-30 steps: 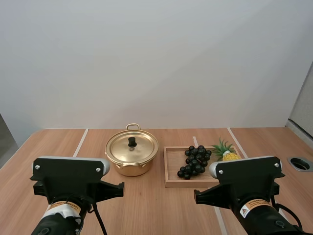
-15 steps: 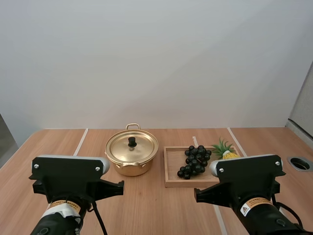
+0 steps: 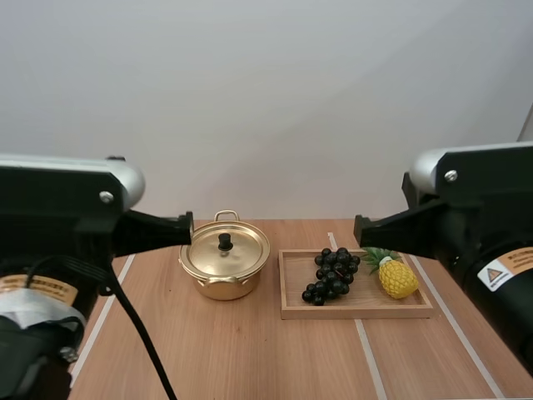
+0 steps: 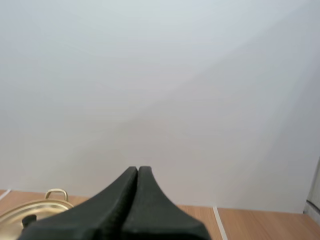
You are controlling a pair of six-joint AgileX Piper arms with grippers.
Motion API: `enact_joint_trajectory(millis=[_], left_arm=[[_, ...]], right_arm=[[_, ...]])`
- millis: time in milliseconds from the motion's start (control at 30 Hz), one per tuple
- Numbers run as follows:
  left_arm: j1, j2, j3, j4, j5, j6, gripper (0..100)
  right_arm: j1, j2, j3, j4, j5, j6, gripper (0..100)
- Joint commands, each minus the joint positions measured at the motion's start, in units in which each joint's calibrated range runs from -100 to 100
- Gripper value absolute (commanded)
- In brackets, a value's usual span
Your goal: Open the pot, put the grape inside, and close it
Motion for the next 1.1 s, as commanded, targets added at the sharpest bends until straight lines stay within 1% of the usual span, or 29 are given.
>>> enact_joint_trajectory(millis=[0,133,233,433,467,533,700,833,1000,1067], left_arm=[[-0.18,-0.1,-6.2,0.6,7.0,0.2,0],[-0.18,-0.1,-12.5,0.6,8.1,0.2,0],[-0.18,3.0,-16.1,0.6,7.7,0.2,0],[-0.18,17.5,-23.2,0.6,7.6,-1.3,0],[-0.18,19.2,-24.5,0.6,7.6,-1.3,0],[-0.18,26.4,-28.7,0.6,7.4,-1.3,0],[-0.18,38.3,-36.2,0.8,6.8,-1.3,0],[-0.18,44.6,-39.9,0.8,2.2,-1.3,0],[-0.18,49.8,-41.5,0.8,-6.1,-1.3,0],[-0.18,50.9,-41.5,0.8,-6.7,-1.3,0]], right_arm=[[-0.2,-0.2,-4.4,-0.1,1.3,0.0,0],[-0.2,-0.2,-9.3,-0.1,1.2,0.0,0],[-0.2,3.3,-13.2,-0.1,1.2,0.3,0],[-0.2,17.5,-23.0,-0.1,1.3,1.1,0],[-0.2,18.4,-23.7,-0.1,1.3,1.1,0],[-0.2,23.3,-27.1,-0.1,1.3,1.1,0],[-0.2,33.0,-33.5,-0.2,-0.1,1.1,0],[-0.2,38.4,-35.7,-0.2,-6.2,1.1,0],[-0.2,41.9,-36.1,-0.2,-13.9,1.1,0],[-0.2,42.5,-36.1,-0.2,-14.1,1.1,0]])
